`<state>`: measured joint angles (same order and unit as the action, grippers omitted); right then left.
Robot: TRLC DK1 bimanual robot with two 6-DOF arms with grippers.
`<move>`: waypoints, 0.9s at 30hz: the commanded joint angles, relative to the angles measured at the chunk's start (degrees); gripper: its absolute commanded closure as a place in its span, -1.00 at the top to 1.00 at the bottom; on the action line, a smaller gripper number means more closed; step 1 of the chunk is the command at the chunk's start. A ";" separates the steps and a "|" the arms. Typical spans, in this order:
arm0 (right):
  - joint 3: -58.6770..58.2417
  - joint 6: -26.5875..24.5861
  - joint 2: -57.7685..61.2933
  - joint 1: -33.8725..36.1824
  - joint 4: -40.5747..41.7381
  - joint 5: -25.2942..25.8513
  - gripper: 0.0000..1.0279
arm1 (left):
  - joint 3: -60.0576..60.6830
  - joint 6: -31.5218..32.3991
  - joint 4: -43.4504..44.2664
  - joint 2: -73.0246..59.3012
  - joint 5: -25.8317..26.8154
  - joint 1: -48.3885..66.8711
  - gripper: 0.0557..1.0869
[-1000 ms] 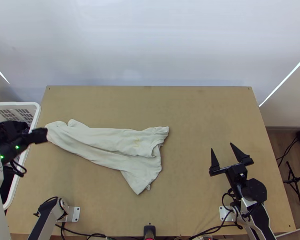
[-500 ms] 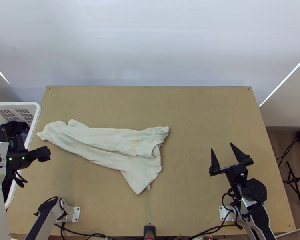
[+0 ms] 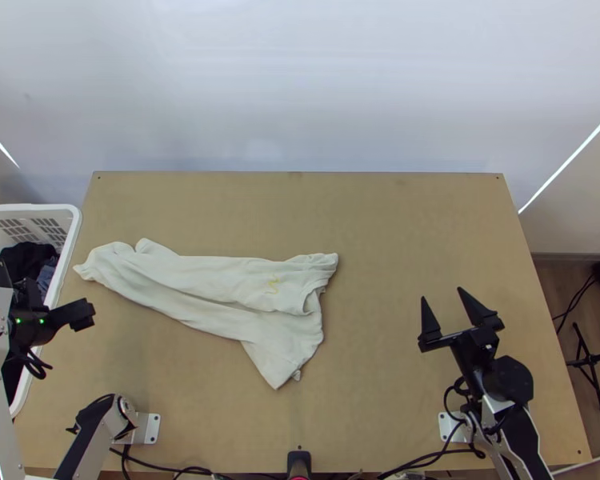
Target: Fold the t-shirt
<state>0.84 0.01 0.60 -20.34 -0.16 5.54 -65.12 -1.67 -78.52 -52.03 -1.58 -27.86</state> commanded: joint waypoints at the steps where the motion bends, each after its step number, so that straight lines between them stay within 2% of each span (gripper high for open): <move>1: 5.84 2.19 8.19 0.21 -1.42 -0.36 0.93 | 1.14 1.32 1.97 0.44 -0.35 -0.18 0.91; 3: 11.73 4.82 17.42 -0.05 -3.18 -0.71 0.93 | 2.54 1.58 3.37 0.88 -0.26 -0.09 0.91; 7: 26.93 12.21 33.68 -1.37 -14.34 -3.26 0.93 | 4.21 3.17 6.36 1.67 -0.17 0.26 0.91; 9: 33.44 18.80 39.04 -1.72 -18.03 -4.31 0.93 | 5.09 4.22 7.68 2.02 -0.17 0.35 0.91; 12: 41.70 26.71 45.28 -3.04 -23.57 -9.94 0.93 | 7.03 5.28 10.14 3.08 -0.09 0.79 0.91; 15: 47.50 35.41 51.34 -7.44 -30.60 -13.01 0.86 | 8.78 6.15 11.72 4.13 -0.09 1.31 0.91; 18: 48.73 40.33 53.89 -14.03 -32.27 -14.07 0.88 | 10.72 6.24 13.04 5.18 -0.17 1.58 0.91; 19: 48.55 39.63 54.42 -17.81 -32.09 -14.07 0.88 | 11.25 6.24 13.48 5.45 -0.17 1.49 0.91; 21: 47.85 32.24 54.33 -26.07 -30.60 -13.71 0.88 | 11.95 6.24 13.92 5.80 -0.26 1.49 0.91; 24: 48.64 24.69 53.36 -36.70 -28.58 -11.61 0.88 | 12.48 5.98 14.27 6.24 -0.26 1.40 0.91; 25: 49.26 20.20 53.28 -38.81 -28.84 -11.78 0.88 | 12.65 5.89 14.62 6.33 -0.26 1.31 0.91; 27: 49.08 7.55 52.75 -43.56 -29.46 -10.64 0.88 | 13.00 5.54 15.06 6.33 -0.35 1.05 0.91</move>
<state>47.31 26.50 51.90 -46.94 -28.91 -6.68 -54.00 4.14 -65.10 -46.57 -1.78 -26.57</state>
